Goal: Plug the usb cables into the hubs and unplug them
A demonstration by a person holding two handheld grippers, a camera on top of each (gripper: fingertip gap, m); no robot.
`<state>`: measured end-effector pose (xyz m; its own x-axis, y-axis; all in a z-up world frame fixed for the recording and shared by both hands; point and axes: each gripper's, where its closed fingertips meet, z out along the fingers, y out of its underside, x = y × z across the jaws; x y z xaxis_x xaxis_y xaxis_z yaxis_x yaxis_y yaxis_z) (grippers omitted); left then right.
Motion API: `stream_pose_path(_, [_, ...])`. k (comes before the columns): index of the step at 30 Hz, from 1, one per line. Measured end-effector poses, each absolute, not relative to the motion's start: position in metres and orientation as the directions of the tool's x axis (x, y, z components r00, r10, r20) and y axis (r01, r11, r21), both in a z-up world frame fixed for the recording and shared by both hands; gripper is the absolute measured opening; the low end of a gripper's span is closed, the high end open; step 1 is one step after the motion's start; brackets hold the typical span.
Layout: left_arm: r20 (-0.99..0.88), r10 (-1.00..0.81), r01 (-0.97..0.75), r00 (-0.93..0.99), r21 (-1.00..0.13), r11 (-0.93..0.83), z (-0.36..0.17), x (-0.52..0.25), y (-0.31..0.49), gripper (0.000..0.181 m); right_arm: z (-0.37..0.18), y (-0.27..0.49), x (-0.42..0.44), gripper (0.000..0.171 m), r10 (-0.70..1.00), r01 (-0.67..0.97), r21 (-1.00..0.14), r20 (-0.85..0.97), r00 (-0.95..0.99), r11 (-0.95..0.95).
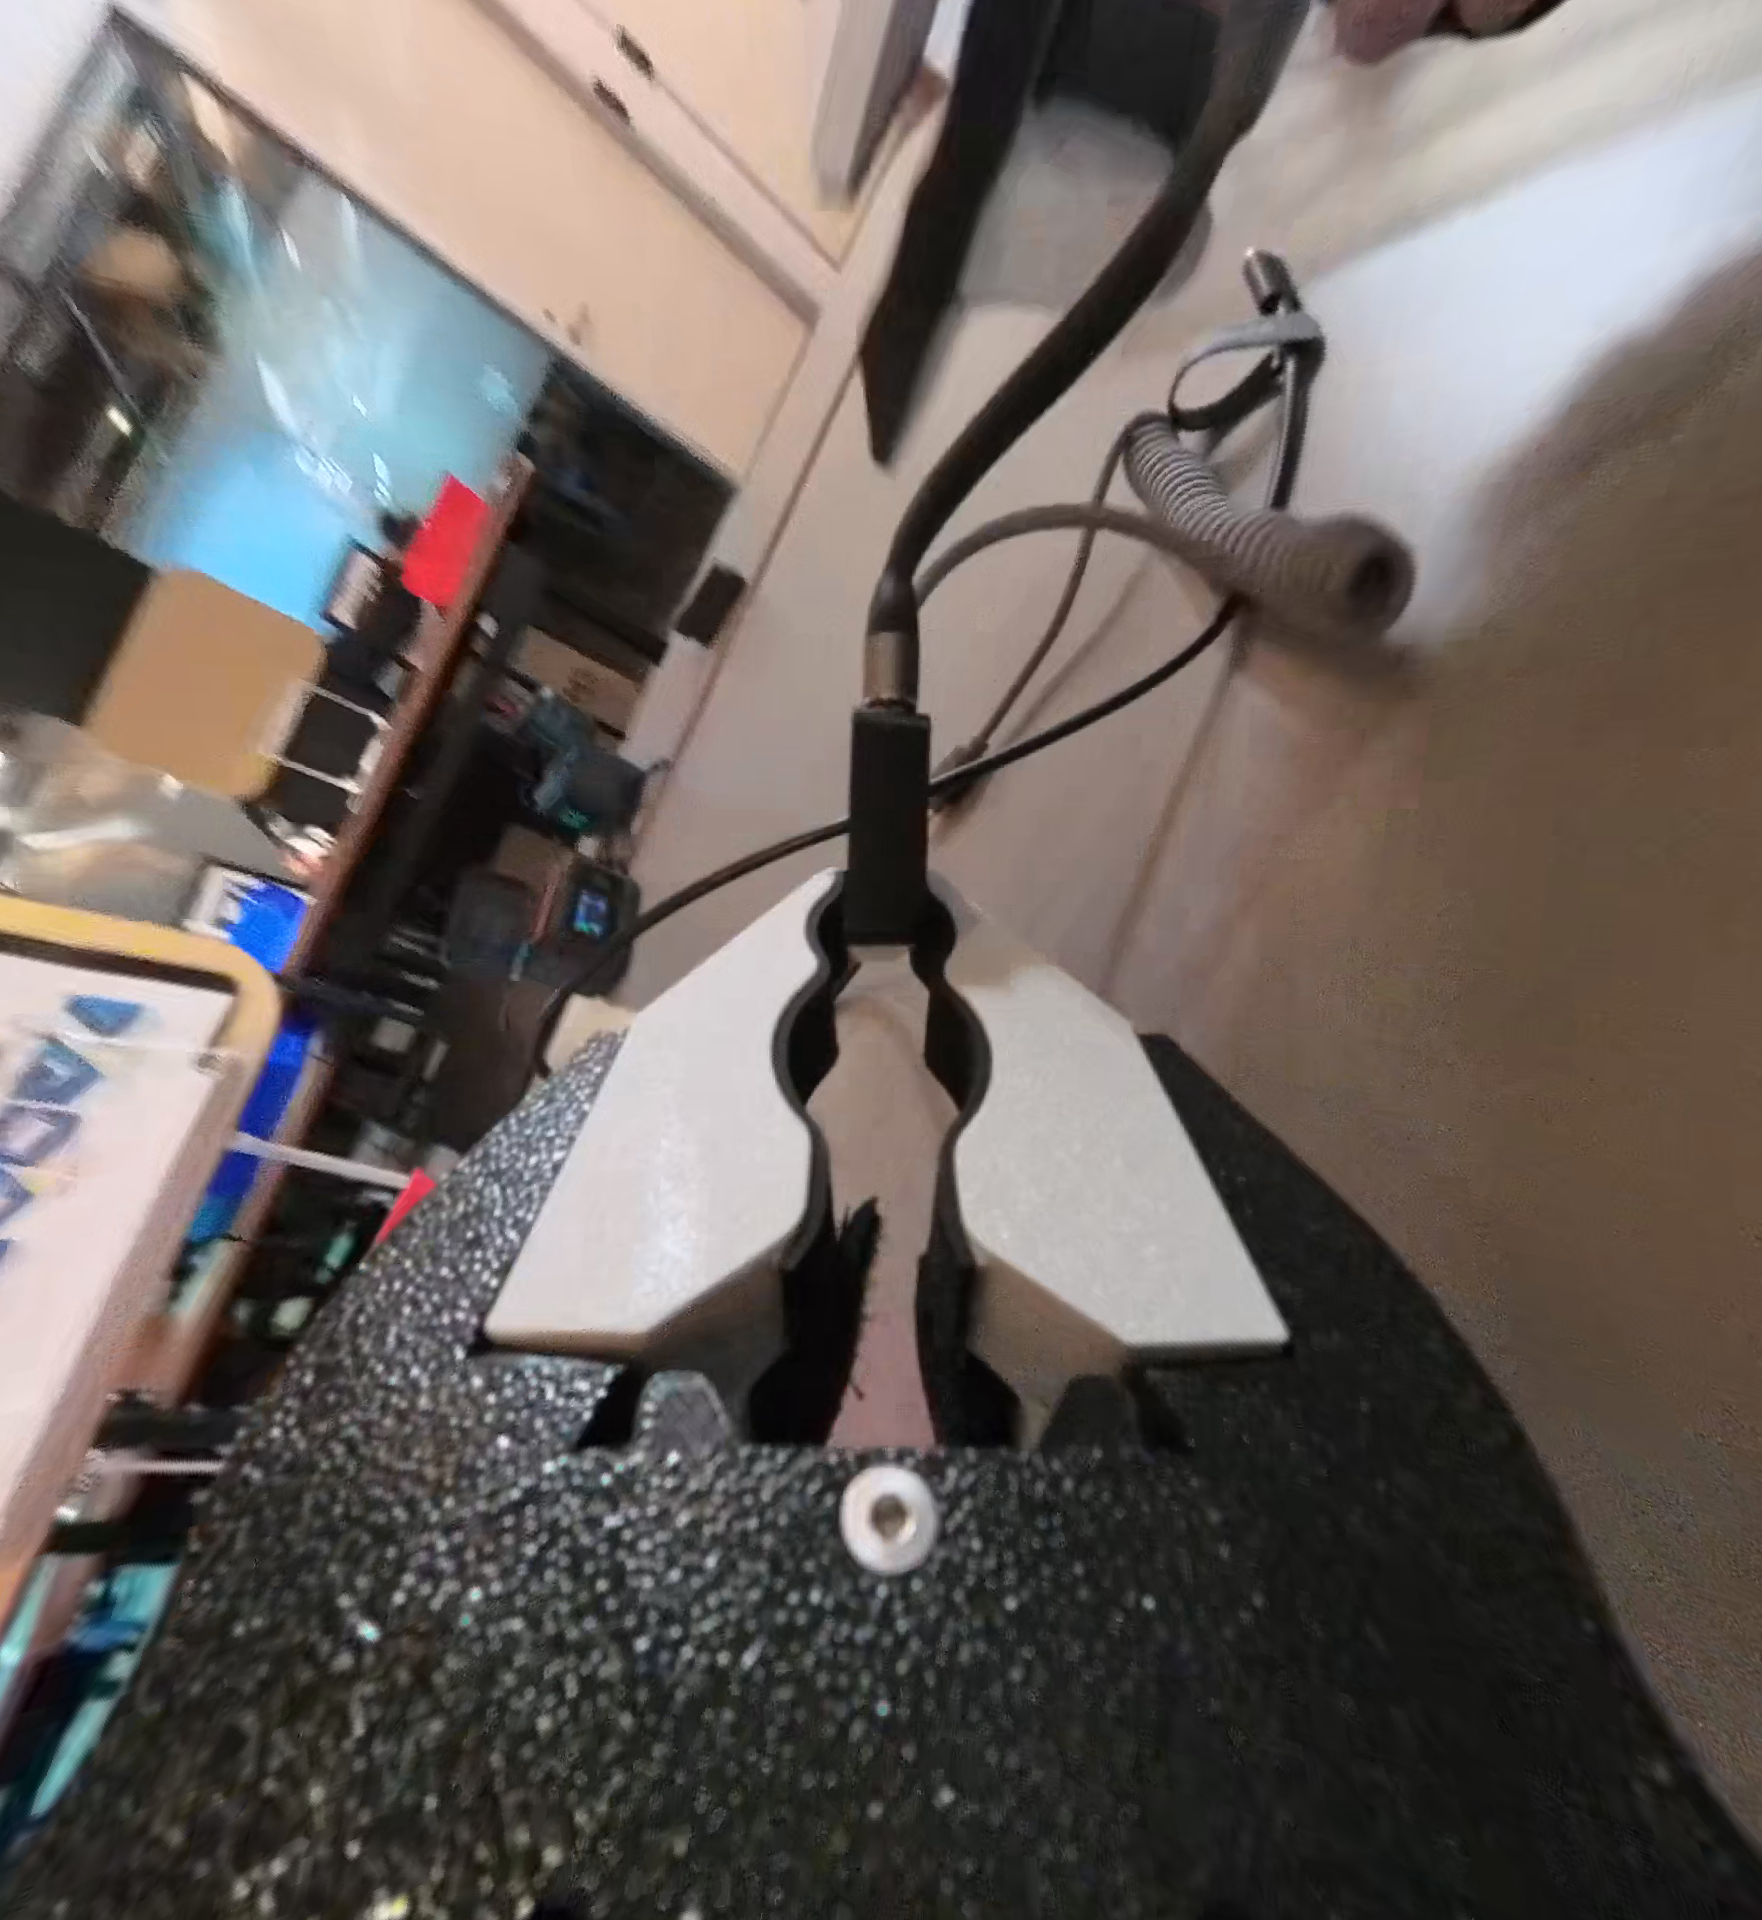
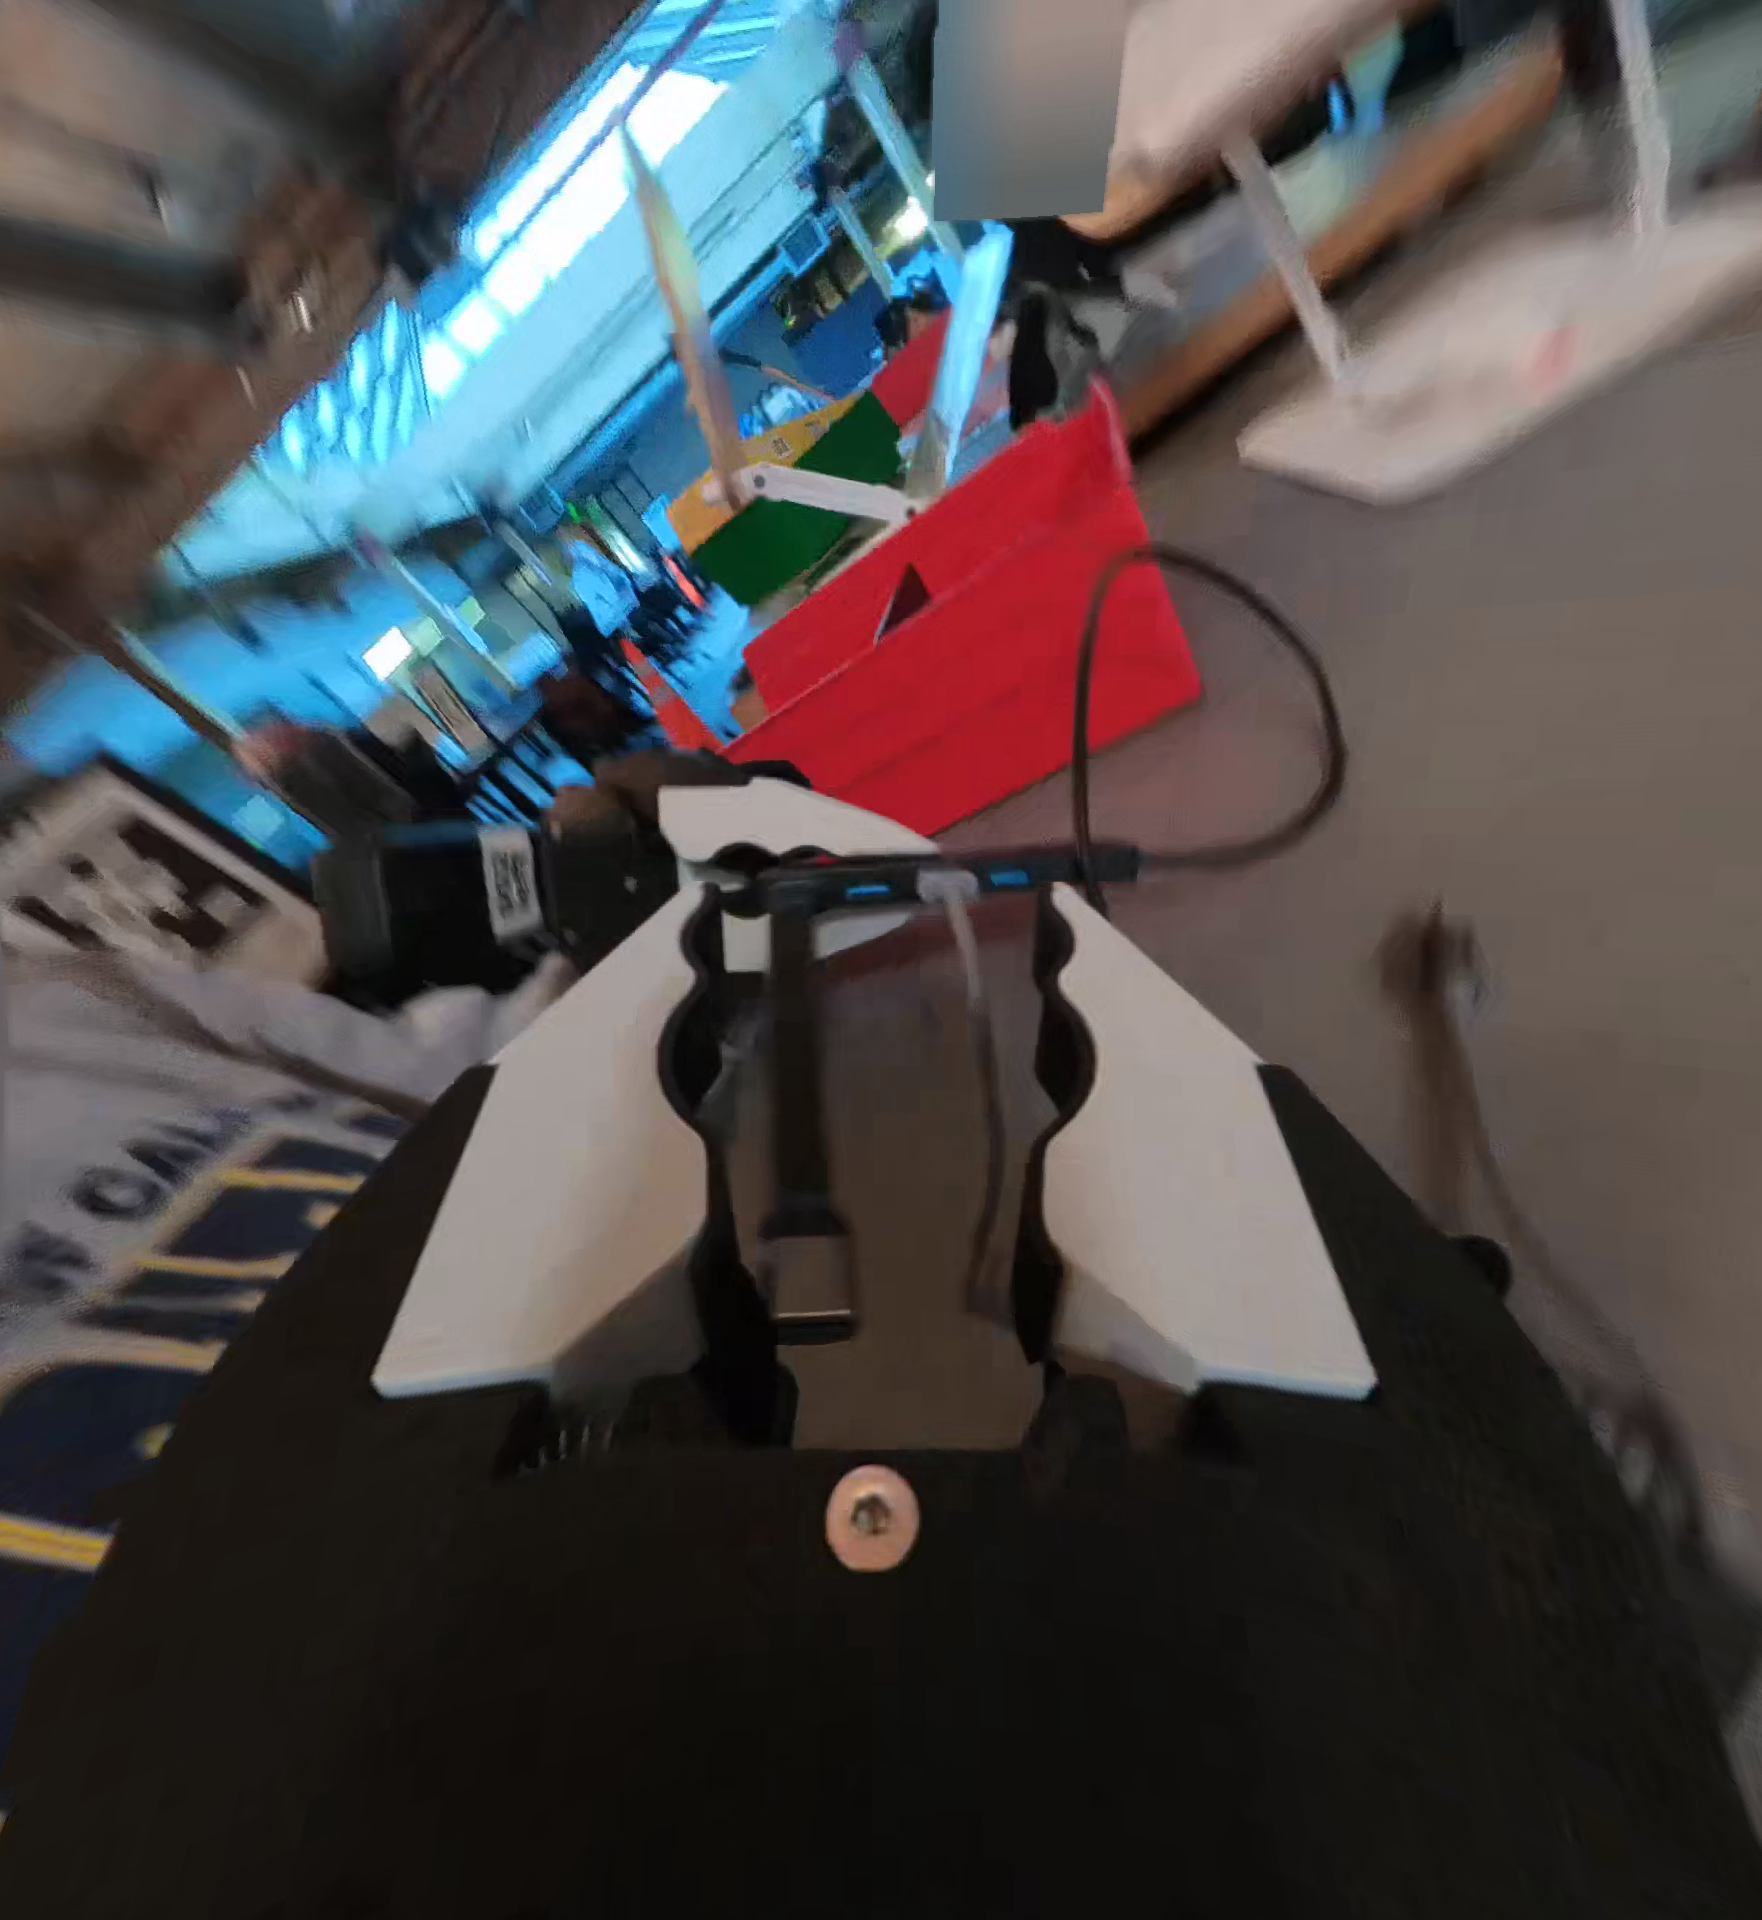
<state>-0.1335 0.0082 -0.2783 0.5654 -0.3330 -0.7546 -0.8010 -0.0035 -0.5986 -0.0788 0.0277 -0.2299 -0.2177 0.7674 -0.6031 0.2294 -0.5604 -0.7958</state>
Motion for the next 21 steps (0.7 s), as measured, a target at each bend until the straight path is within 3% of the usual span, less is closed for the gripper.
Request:
stream_pose_path(2, [-0.718, -0.379, -0.786, 0.583, -0.617, -0.040, -0.275, -0.131, 0.009, 0.009, -0.213, 0.011, -0.080, 0.069, 0.907, 0.199, -0.939, -0.329, -0.265, -0.282])
stream_pose_path(4, [-0.705, -0.428, -0.791, 0.566, -0.610, -0.042, -0.273, -0.122, 0.009, 0.009, -0.215, -0.011, -0.087, 0.079, 0.950, 0.246, -0.968, -0.030, -0.311, 0.050])
stream_pose_path(6, [-0.724, -0.446, -0.814, 0.527, -0.580, -0.021, -0.269, -0.116, 0.008, 0.009, -0.234, -0.018, -0.094, 0.086, 0.906, 0.345, -0.863, 0.251, -0.341, 0.370])
stream_pose_path(9, [-0.710, -0.511, -0.815, 0.485, -0.579, 0.032, -0.267, -0.104, 0.001, 0.009, -0.261, -0.009, -0.100, 0.078, 0.750, 0.439, -0.608, 0.527, -0.401, 0.662])
stream_pose_path(11, [-0.723, -0.538, -0.829, 0.435, -0.554, 0.075, -0.267, -0.098, -0.003, 0.009, -0.273, -0.009, -0.101, 0.065, 0.663, 0.442, -0.496, 0.592, -0.457, 0.747])
stream_pose_path(13, [-0.722, -0.552, -0.831, 0.417, -0.548, 0.089, -0.267, -0.096, -0.006, 0.009, -0.282, -0.011, -0.099, 0.035, 0.587, 0.415, -0.418, 0.634, -0.503, 0.808])
stream_pose_path(16, [-0.679, -0.582, -0.774, 0.448, -0.620, 0.127, -0.258, -0.088, -0.013, 0.009, -0.271, -0.009, -0.101, 0.009, 0.554, 0.364, -0.423, 0.704, -0.445, 0.830])
stream_pose_path(18, [-0.655, -0.555, -0.698, 0.513, -0.695, 0.175, -0.240, -0.083, -0.016, 0.010, -0.262, -0.006, -0.098, 0.008, 0.615, 0.374, -0.491, 0.675, -0.407, 0.787])
stream_pose_path(21, [-0.599, -0.471, -0.558, 0.648, -0.794, 0.242, -0.206, -0.092, -0.016, 0.032, -0.241, 0.015, -0.088, 0.008, 0.686, 0.410, -0.557, 0.652, -0.323, 0.722])
